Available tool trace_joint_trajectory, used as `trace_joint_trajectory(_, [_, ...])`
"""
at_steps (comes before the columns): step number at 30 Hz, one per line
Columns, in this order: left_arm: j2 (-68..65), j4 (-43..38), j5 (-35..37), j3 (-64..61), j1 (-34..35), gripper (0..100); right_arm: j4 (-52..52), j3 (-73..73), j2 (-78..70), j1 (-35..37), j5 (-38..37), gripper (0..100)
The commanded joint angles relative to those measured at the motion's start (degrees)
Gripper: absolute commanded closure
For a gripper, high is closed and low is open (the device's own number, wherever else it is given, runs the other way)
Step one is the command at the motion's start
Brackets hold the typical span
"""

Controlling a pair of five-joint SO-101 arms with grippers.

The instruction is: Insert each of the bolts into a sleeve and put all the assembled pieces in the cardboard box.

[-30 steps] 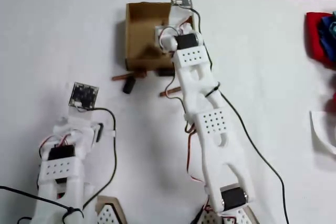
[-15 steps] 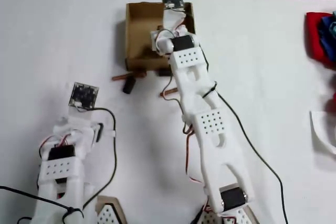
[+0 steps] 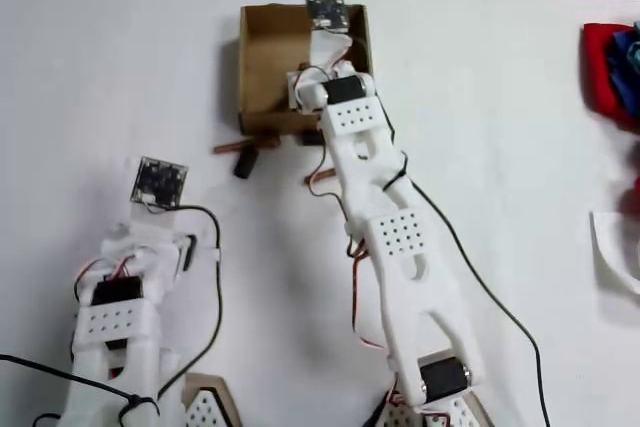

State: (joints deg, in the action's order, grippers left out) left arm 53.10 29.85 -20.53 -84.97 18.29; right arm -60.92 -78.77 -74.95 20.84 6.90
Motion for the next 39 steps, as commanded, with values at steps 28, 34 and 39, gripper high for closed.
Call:
trace_joint_trajectory(28, [0.53,-1.14,-0.18,0.13,0.35,76,-39.08,-16.09,14.9,3.74,0.97,95.0])
trace_joint_trajectory(34, [0.7,-4.75,7.74,0.4,7.47,84,-40.31,-15.82,14.99,9.27,10.9,94.9])
trace_joint_trajectory(39, [0.53,-7.3,13.54,0.22,10.11,87,-40.31,-15.74,14.81,14.02,16.18,84.9])
